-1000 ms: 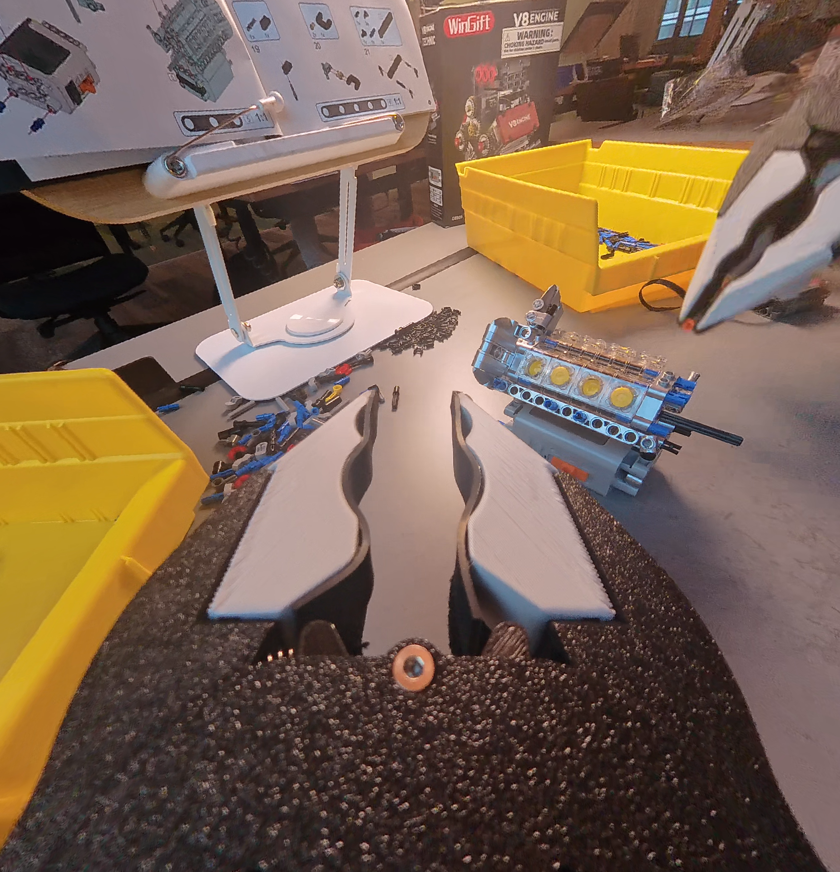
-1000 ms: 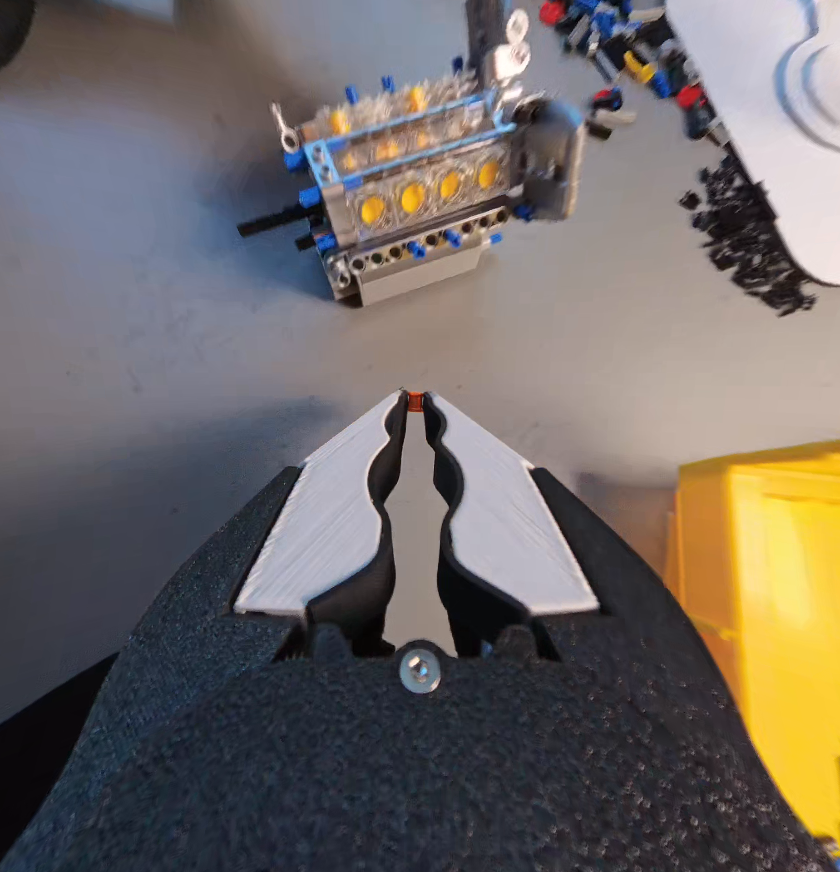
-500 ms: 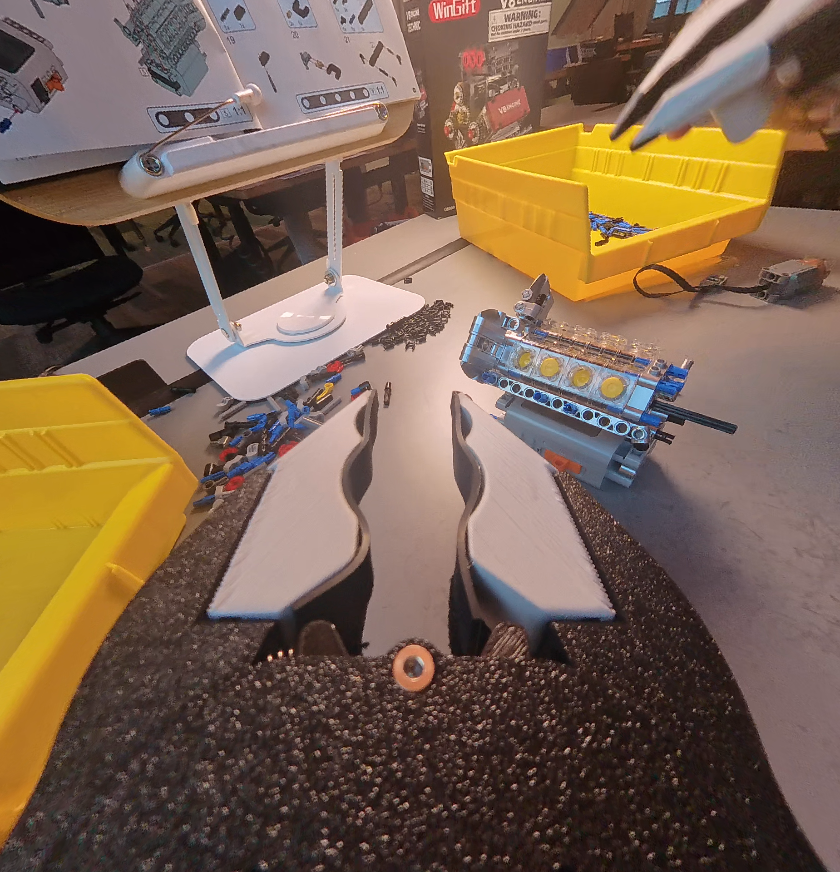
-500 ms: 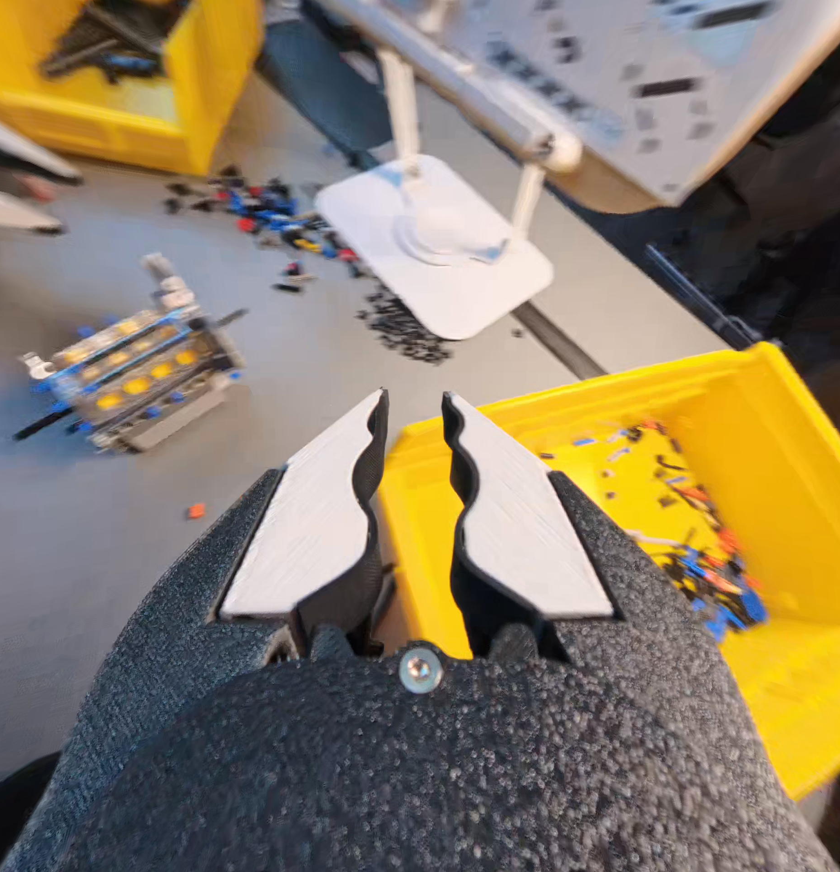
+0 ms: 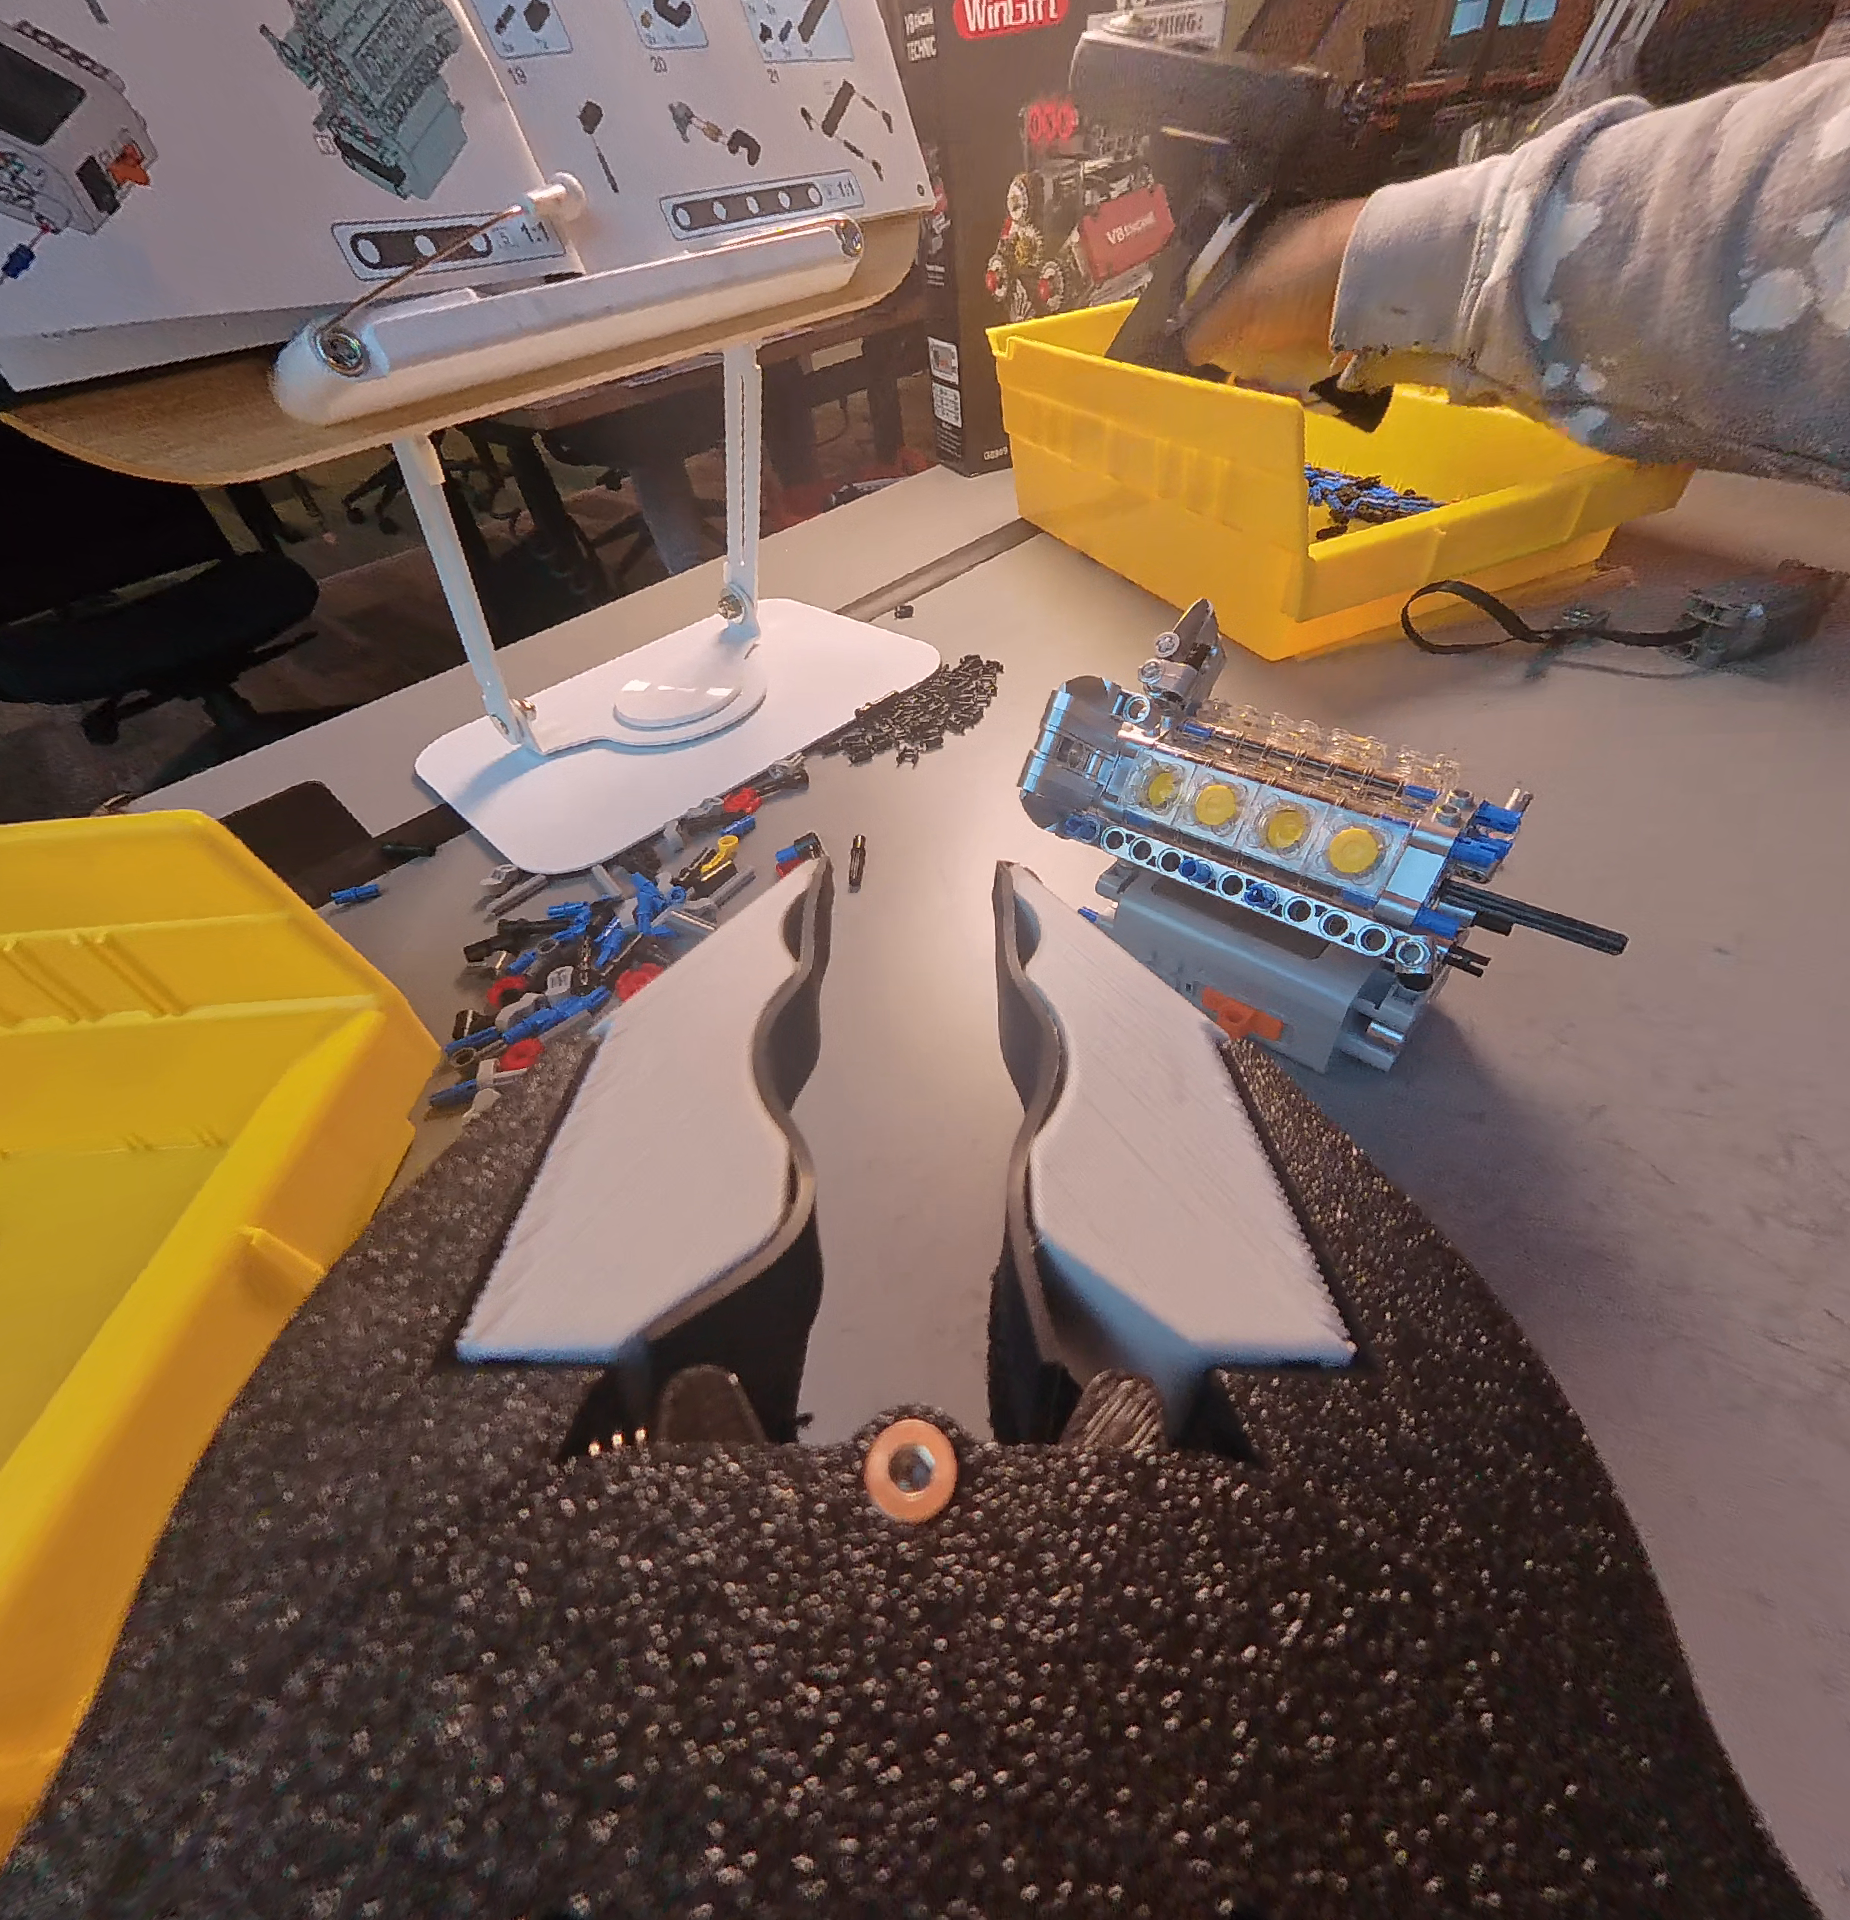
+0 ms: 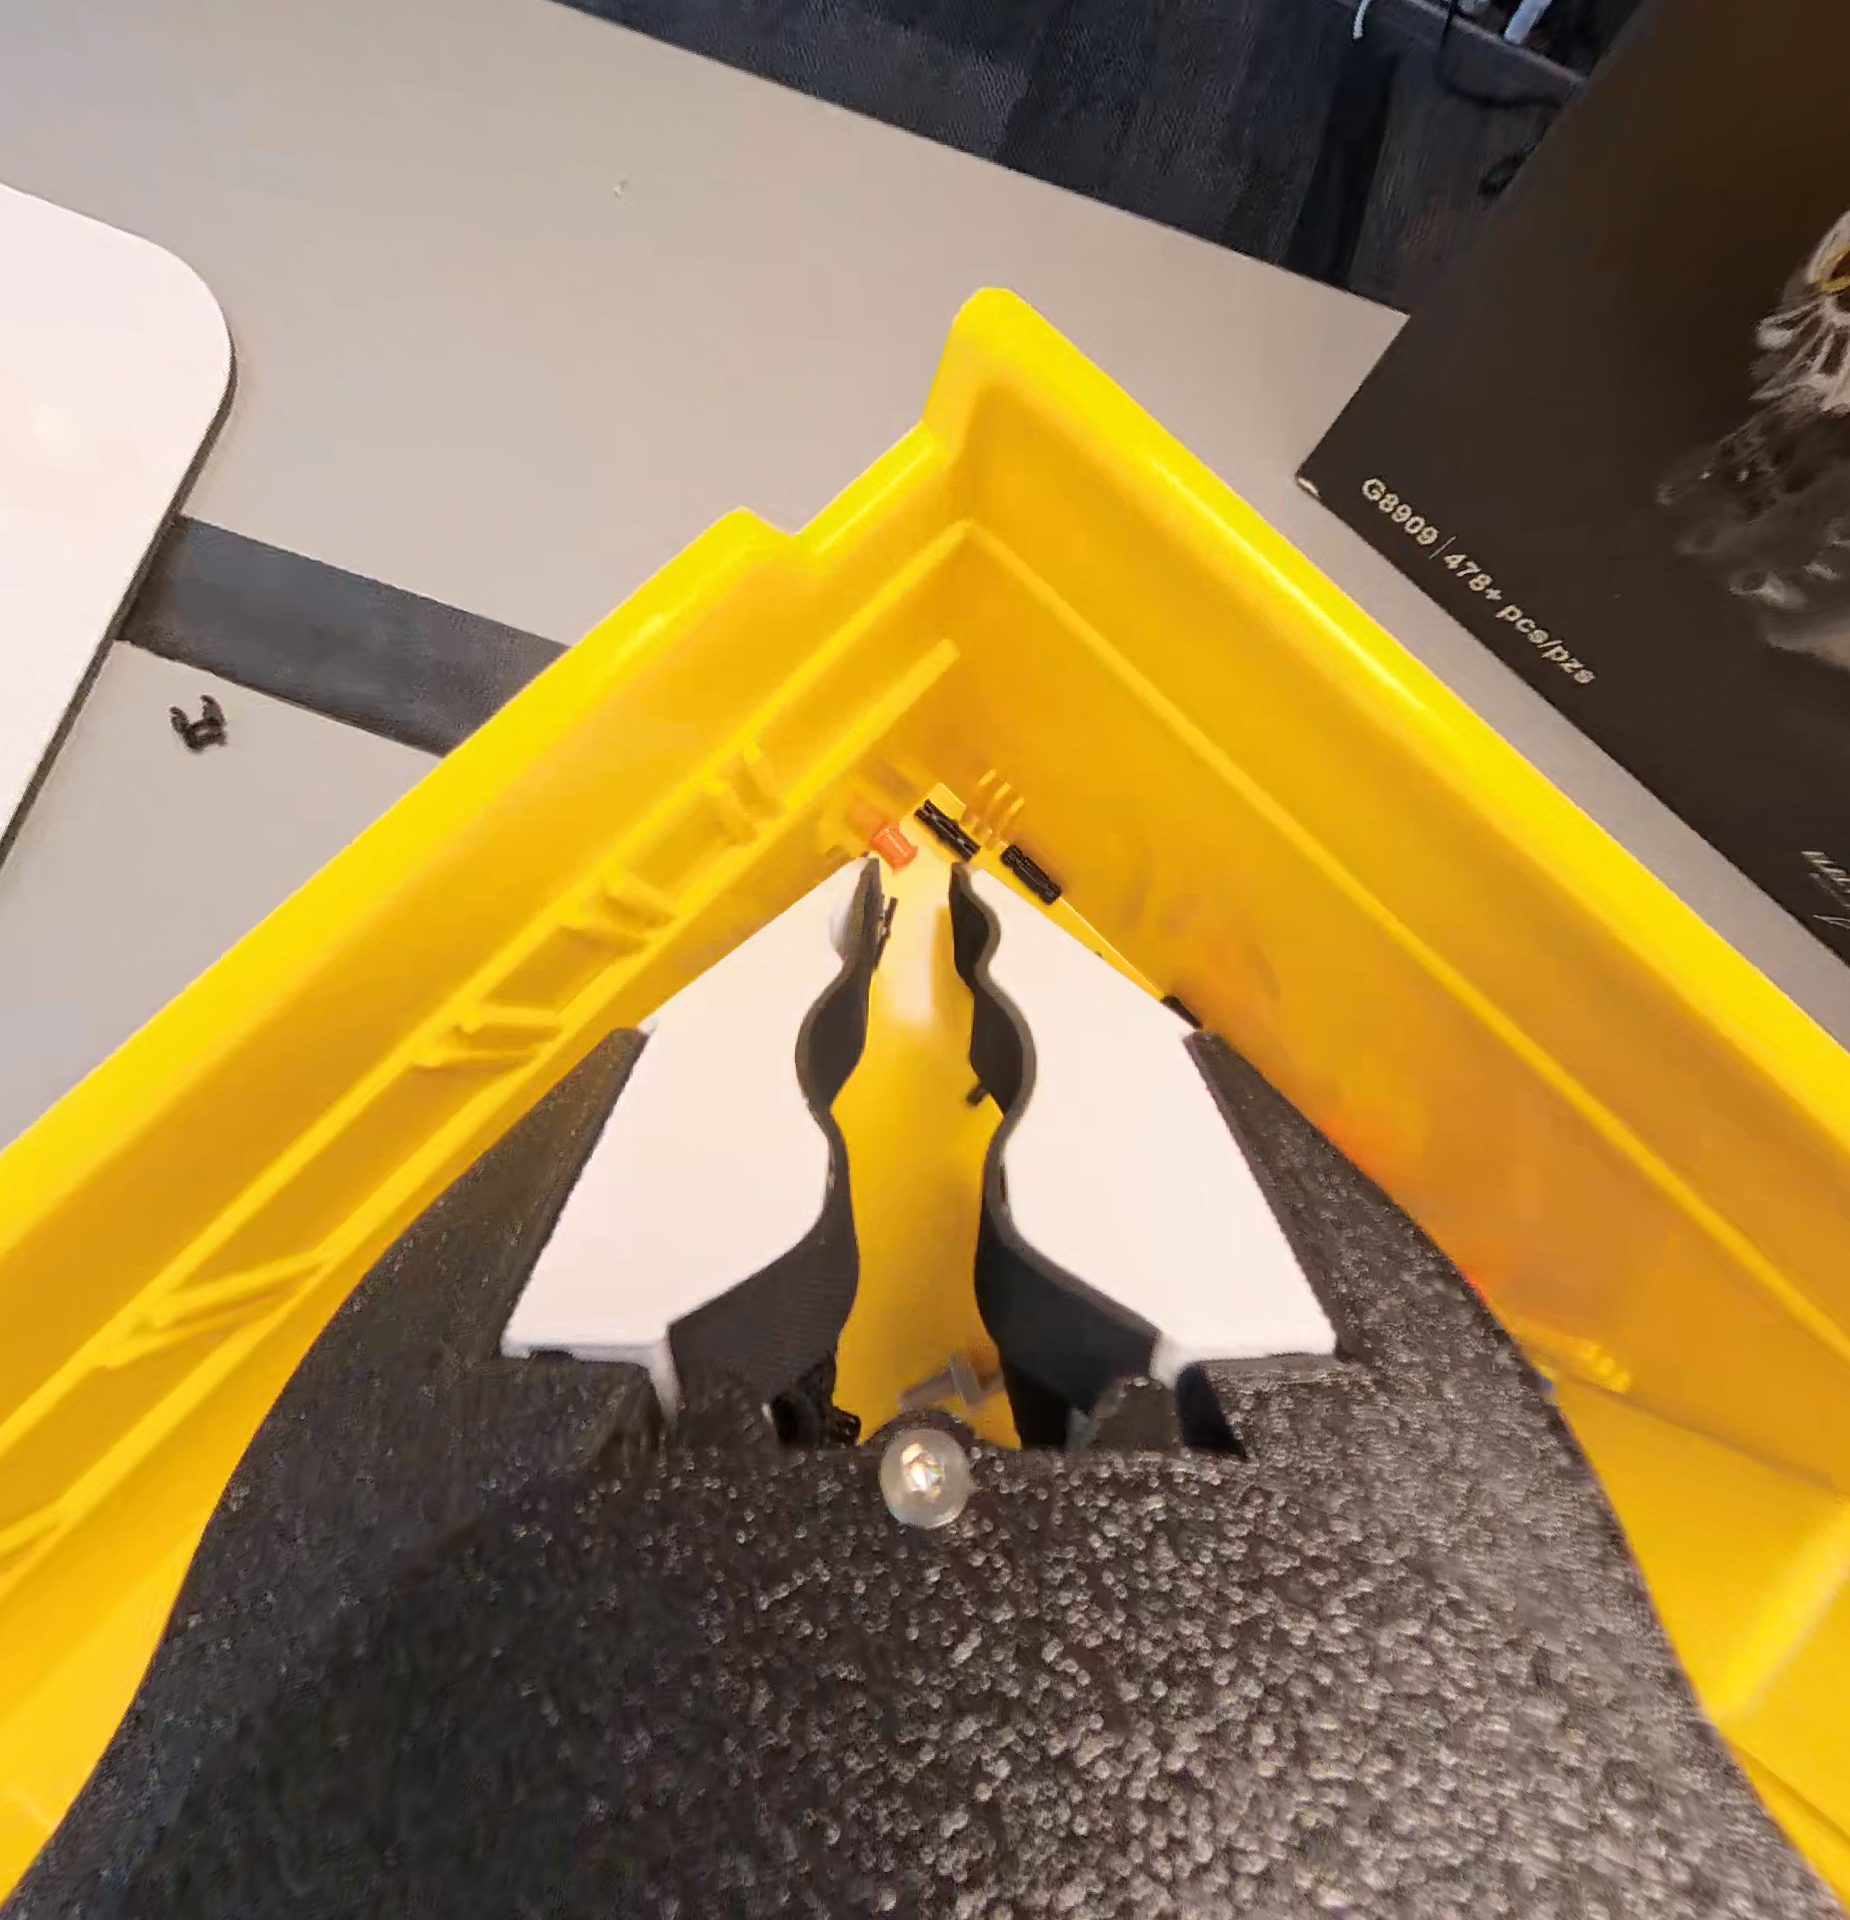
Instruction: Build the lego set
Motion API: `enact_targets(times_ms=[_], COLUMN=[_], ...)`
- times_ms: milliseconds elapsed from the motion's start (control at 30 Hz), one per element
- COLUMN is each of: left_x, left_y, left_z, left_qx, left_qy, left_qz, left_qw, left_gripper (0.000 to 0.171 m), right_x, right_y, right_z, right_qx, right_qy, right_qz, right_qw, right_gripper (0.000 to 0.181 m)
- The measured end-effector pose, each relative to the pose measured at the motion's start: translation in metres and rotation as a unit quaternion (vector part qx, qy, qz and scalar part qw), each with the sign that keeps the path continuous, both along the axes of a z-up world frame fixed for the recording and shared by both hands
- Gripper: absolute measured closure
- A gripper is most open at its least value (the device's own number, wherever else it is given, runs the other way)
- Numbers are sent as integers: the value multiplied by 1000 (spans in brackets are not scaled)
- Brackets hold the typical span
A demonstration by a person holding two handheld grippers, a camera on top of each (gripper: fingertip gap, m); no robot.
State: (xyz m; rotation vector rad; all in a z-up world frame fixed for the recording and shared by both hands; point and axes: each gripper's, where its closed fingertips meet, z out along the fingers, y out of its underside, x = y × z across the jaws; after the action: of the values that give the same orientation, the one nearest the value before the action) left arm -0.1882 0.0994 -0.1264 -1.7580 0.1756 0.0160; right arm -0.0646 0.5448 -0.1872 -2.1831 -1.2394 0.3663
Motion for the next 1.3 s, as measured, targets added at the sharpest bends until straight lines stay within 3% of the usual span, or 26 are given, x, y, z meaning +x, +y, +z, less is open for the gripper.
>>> enact_targets(times_ms=[267,533,867,1300], left_x=[-1,-2,-2,-1], left_y=[1,1,1,1], left_z=[0,0,-1,-1], left_qx=[-2,-1,-3,-3], left_qy=[-12,-16,-16,-15], left_qz=[-3,-3,-5,-6], left_qw=[1000,1000,1000,1000], left_gripper=[142,142,142,142], right_x=[-6,-5,-8,-5], right_y=[3,4,6,-1], right_z=[-19,-20,-14,-16], right_qx=[-28,-15,-42,-28], right_qy=[9,-8,40,-3], right_qz=[5,14,-9,1], right_qw=[1000,1000,998,1000], right_gripper=[174,181,174,177])
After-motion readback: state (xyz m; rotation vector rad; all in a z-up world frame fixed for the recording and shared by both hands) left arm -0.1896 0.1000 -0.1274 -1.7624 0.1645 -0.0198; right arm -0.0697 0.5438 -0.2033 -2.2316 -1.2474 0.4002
